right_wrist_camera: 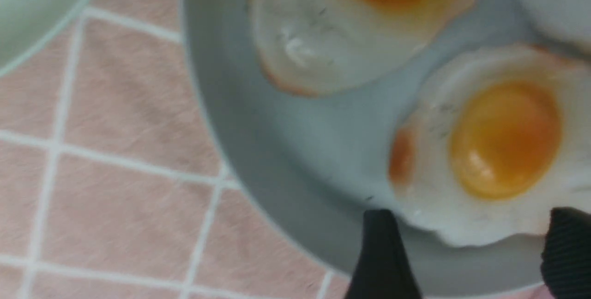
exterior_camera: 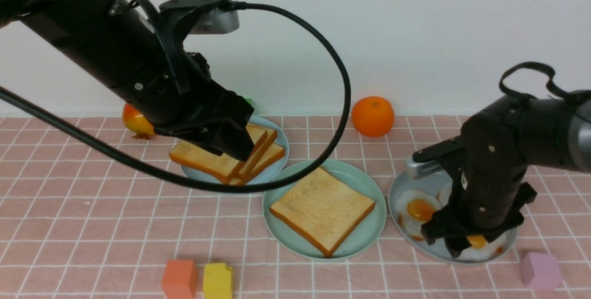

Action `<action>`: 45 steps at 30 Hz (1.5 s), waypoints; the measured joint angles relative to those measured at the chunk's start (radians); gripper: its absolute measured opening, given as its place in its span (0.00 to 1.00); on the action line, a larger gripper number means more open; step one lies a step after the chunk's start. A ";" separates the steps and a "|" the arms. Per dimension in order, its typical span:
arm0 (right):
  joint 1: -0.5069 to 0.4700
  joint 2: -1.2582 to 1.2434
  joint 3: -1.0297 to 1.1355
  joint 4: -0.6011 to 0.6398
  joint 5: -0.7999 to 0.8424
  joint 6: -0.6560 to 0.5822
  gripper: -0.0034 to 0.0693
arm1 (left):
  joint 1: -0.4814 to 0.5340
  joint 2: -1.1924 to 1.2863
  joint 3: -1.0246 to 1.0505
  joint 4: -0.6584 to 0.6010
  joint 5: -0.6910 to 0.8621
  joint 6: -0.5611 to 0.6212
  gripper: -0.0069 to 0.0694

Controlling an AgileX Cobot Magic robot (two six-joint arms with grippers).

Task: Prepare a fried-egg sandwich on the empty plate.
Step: Use the right arm to grab a fried egg

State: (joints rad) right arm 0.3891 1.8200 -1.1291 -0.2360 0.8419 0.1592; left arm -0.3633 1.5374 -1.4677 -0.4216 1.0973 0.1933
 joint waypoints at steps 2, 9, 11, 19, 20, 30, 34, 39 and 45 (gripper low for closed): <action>0.016 0.000 0.000 -0.036 0.000 0.024 0.66 | 0.000 0.000 0.000 0.000 0.000 0.000 0.51; 0.113 0.031 0.000 -0.172 0.000 0.139 0.52 | 0.000 0.000 0.000 0.000 0.001 0.000 0.51; 0.115 0.051 0.000 -0.173 0.004 0.147 0.52 | 0.000 0.000 0.000 0.000 0.004 0.000 0.51; 0.116 0.102 -0.001 -0.209 0.015 0.151 0.51 | 0.000 0.000 0.000 0.000 0.012 0.000 0.51; 0.116 0.103 -0.002 -0.210 0.015 0.151 0.51 | 0.000 0.000 0.000 0.000 0.012 0.000 0.51; 0.116 0.110 -0.006 -0.209 0.014 0.152 0.25 | 0.000 0.000 0.000 0.000 0.013 0.000 0.51; 0.116 0.110 -0.007 -0.205 0.014 0.152 0.25 | 0.000 0.000 0.000 0.000 0.013 0.000 0.51; 0.116 0.110 -0.007 -0.194 0.014 0.144 0.25 | 0.000 0.000 0.000 0.000 0.013 0.000 0.51; 0.116 0.094 -0.008 -0.183 0.014 0.129 0.23 | 0.000 0.000 0.000 0.000 0.013 0.000 0.51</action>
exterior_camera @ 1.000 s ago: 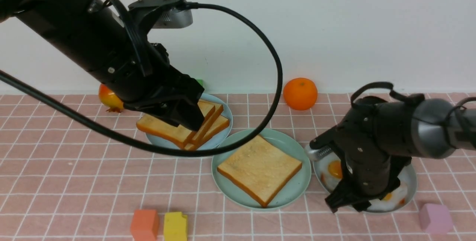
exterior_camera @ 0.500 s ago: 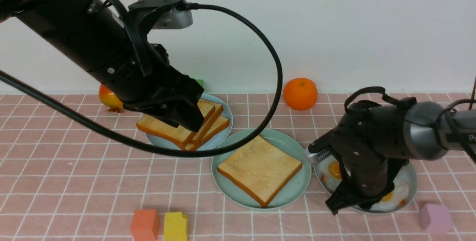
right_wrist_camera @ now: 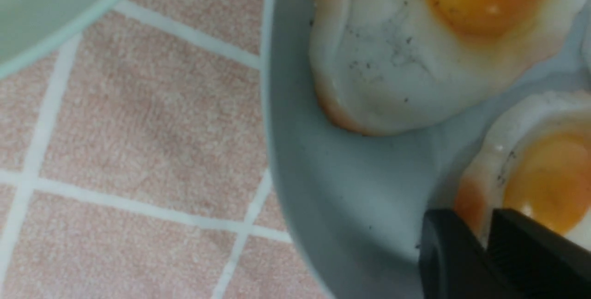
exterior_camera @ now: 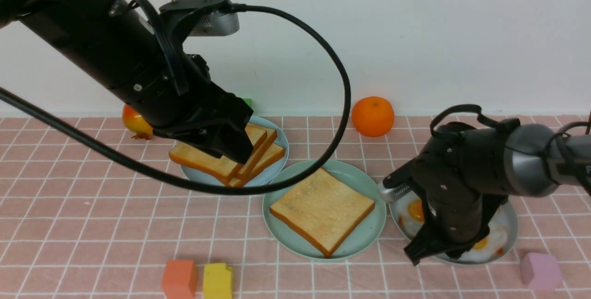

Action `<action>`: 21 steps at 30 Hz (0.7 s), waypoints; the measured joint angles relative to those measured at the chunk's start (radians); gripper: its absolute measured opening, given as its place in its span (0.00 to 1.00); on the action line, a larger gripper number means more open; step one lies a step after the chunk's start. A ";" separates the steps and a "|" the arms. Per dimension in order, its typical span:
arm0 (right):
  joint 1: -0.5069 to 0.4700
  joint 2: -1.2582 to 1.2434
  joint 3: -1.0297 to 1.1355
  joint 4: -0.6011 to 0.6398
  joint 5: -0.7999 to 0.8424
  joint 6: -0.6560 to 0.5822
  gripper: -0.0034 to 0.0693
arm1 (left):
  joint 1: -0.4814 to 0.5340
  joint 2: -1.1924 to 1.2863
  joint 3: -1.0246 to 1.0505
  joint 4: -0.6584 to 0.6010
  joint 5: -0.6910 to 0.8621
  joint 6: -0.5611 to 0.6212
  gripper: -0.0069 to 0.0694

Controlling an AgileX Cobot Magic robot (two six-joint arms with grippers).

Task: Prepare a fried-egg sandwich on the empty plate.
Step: Use the right arm to grab a fried egg

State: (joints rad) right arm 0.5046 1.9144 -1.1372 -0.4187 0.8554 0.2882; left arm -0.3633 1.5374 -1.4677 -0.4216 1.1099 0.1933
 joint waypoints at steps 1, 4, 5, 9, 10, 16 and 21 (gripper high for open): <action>0.000 0.000 0.000 0.000 0.000 -0.001 0.23 | 0.000 0.000 0.000 0.000 0.000 0.000 0.51; 0.000 -0.014 0.000 0.007 -0.004 -0.002 0.21 | 0.000 0.000 0.000 0.000 0.000 0.000 0.51; 0.000 -0.017 0.000 0.010 -0.004 -0.002 0.21 | 0.000 0.000 0.000 0.000 0.000 0.000 0.51; 0.000 -0.027 0.001 0.015 -0.004 -0.002 0.21 | 0.000 0.000 0.000 0.000 0.001 0.000 0.51; 0.000 -0.028 0.001 0.015 -0.004 -0.002 0.21 | 0.000 0.000 0.000 0.000 0.001 0.000 0.51; 0.000 -0.064 0.002 0.030 -0.004 -0.003 0.19 | 0.000 0.000 0.000 0.000 0.001 0.000 0.51; 0.000 -0.097 0.002 0.034 -0.006 -0.026 0.18 | 0.000 0.000 0.000 0.000 0.001 0.000 0.51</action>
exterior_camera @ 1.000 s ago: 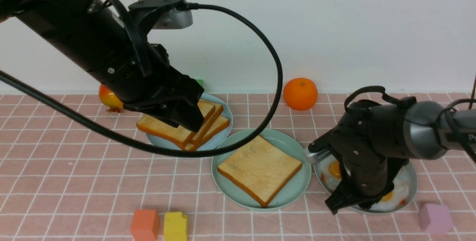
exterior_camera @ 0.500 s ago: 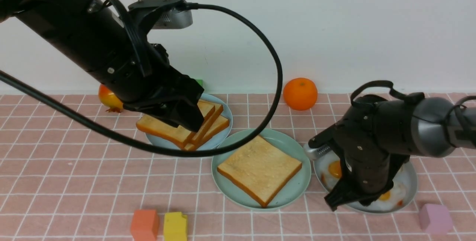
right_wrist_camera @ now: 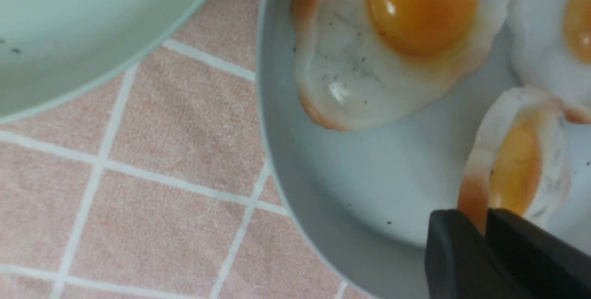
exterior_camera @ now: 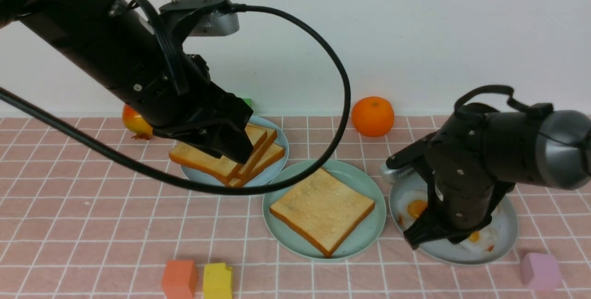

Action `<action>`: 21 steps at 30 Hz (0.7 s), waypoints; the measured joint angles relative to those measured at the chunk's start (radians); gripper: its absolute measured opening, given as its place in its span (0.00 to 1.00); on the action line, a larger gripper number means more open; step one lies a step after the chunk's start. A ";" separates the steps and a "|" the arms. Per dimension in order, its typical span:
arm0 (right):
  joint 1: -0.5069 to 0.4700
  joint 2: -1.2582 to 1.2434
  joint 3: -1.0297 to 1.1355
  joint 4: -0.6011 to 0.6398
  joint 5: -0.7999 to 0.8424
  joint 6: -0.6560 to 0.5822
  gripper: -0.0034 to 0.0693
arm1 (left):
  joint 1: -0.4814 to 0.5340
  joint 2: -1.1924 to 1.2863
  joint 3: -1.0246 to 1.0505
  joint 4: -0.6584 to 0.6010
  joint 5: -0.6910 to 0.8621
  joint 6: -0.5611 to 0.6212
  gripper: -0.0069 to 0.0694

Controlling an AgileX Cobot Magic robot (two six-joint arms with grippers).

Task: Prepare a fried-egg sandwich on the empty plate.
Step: Use the right arm to grab a fried egg, then use the right arm to place the fried egg on the slice of bread in the middle

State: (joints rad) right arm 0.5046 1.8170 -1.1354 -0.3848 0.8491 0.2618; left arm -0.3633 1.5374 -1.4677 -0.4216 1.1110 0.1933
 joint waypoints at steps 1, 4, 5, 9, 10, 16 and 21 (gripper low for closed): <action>0.000 -0.003 0.000 0.004 -0.001 -0.009 0.18 | 0.000 0.000 0.000 0.000 0.000 0.000 0.51; 0.000 -0.009 0.000 0.010 -0.001 -0.018 0.18 | 0.000 0.000 0.000 0.000 0.000 0.000 0.51; 0.000 -0.010 0.000 0.010 -0.001 -0.021 0.18 | 0.000 0.000 0.000 0.000 0.000 0.000 0.51; 0.000 -0.027 0.004 0.010 -0.002 -0.025 0.18 | 0.000 0.000 0.000 0.000 0.000 0.000 0.50; 0.000 -0.031 0.004 0.010 -0.003 -0.025 0.18 | 0.000 0.000 0.000 0.000 0.000 0.000 0.50; 0.000 -0.116 0.005 0.005 0.019 -0.049 0.17 | 0.000 0.000 0.000 0.000 0.001 0.000 0.50; 0.000 -0.152 0.005 0.002 0.020 -0.075 0.17 | 0.000 0.000 0.000 -0.001 0.001 0.000 0.50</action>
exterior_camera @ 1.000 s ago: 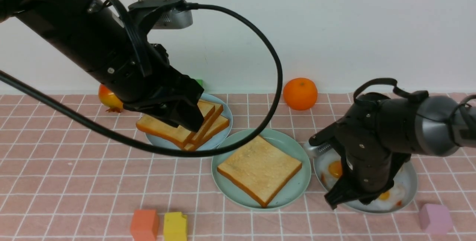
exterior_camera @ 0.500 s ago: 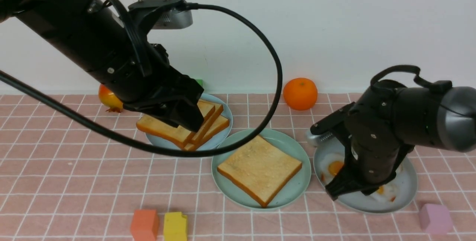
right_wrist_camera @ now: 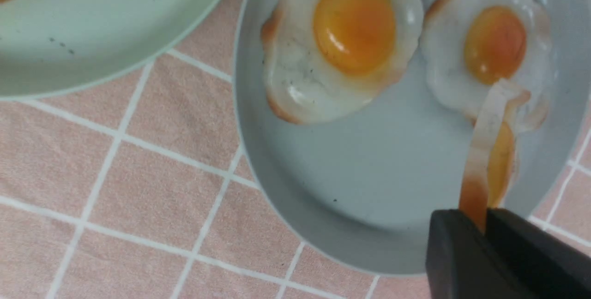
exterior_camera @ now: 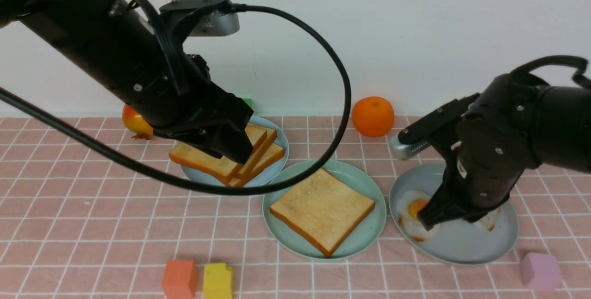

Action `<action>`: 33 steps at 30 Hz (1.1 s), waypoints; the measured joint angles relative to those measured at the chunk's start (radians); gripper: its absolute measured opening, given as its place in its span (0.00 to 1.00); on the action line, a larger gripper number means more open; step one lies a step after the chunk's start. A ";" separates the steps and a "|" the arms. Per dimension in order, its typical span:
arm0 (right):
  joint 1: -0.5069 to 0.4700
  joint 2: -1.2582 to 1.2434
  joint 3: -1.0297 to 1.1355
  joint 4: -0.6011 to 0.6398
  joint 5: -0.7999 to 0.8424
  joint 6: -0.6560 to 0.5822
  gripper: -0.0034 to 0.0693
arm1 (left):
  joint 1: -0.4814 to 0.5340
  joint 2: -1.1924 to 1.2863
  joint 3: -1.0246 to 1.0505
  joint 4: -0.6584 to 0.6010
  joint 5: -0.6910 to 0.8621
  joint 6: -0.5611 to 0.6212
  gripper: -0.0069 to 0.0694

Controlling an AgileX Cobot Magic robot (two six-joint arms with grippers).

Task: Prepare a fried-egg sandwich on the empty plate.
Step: Use the right arm to place the fried egg on the slice of bread in the middle

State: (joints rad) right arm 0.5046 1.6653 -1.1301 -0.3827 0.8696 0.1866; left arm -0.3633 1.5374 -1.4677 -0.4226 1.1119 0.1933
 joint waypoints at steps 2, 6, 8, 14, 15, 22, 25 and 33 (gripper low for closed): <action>0.000 -0.005 -0.009 0.001 0.002 -0.012 0.17 | 0.000 0.000 0.000 0.000 -0.001 -0.001 0.50; 0.001 -0.004 -0.061 0.032 0.014 -0.054 0.17 | 0.000 0.000 0.000 0.001 -0.014 -0.026 0.50; 0.019 0.008 -0.140 0.092 0.033 -0.110 0.17 | 0.000 0.003 0.000 0.001 -0.019 -0.043 0.50; 0.152 0.178 -0.412 0.126 0.128 -0.137 0.17 | 0.000 0.021 0.000 0.027 -0.022 -0.092 0.50; 0.175 0.214 -0.448 0.111 0.142 -0.124 0.17 | 0.000 0.021 0.001 0.040 -0.022 -0.098 0.50; 0.267 0.341 -0.564 0.049 0.158 -0.002 0.16 | 0.068 0.019 0.003 0.139 -0.026 -0.270 0.50; 0.278 0.358 -0.568 0.041 0.147 0.028 0.16 | 0.125 0.019 0.003 0.158 -0.044 -0.368 0.50; 0.279 0.438 -0.568 0.029 0.098 0.041 0.16 | 0.239 0.019 0.003 0.168 -0.083 -0.432 0.50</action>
State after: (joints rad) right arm 0.7834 2.1036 -1.6986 -0.3536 0.9677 0.2275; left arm -0.1244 1.5563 -1.4643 -0.2547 1.0291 -0.2389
